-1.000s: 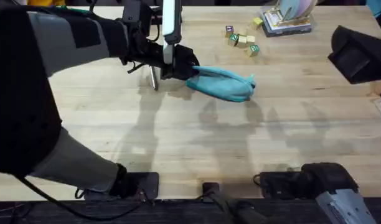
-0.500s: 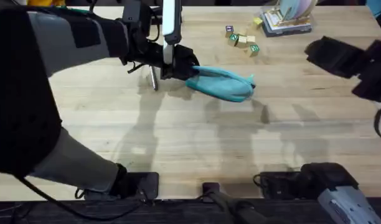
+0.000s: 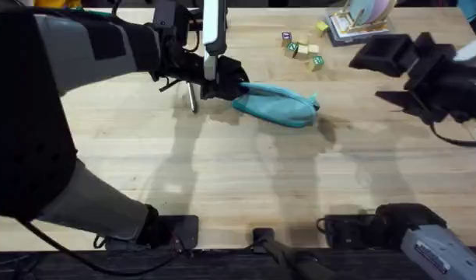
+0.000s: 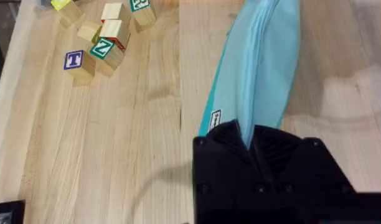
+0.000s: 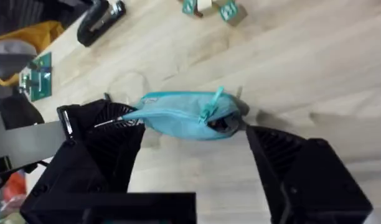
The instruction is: Unzip the bag, pick up the pens from the table one at a time and place them inside, then zip the bag closed.
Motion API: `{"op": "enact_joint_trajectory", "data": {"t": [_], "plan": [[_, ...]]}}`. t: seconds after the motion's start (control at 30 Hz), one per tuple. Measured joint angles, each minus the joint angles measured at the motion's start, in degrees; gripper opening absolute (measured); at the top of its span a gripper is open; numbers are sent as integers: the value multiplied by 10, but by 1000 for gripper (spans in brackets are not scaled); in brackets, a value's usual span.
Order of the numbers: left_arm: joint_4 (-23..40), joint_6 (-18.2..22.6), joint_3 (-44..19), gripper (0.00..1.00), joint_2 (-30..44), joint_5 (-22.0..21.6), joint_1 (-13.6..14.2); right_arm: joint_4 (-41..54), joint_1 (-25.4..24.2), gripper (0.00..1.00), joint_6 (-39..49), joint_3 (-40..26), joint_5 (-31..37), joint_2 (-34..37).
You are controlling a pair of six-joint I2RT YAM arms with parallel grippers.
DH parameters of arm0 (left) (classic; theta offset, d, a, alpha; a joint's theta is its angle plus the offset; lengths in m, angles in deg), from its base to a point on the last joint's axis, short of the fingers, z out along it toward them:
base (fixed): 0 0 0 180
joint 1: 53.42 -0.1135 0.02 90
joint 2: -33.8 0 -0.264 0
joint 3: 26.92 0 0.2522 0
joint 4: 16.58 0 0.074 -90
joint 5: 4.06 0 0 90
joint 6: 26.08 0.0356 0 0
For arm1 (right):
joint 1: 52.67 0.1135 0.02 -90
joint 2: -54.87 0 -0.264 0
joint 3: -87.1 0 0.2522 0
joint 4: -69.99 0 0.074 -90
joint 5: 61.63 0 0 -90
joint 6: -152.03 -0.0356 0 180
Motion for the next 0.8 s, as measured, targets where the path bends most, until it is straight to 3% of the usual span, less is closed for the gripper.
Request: {"op": "enact_joint_trajectory", "data": {"t": [0.4, 0.8], "plan": [[0, 0, 0, 42, 0, 0, 0, -2, 0, 998, -20, 0, -80, 114], [0, 0, 0, 42, 0, 0, 0, -13, 0, 997, 17, 0, -85, 122]]}}
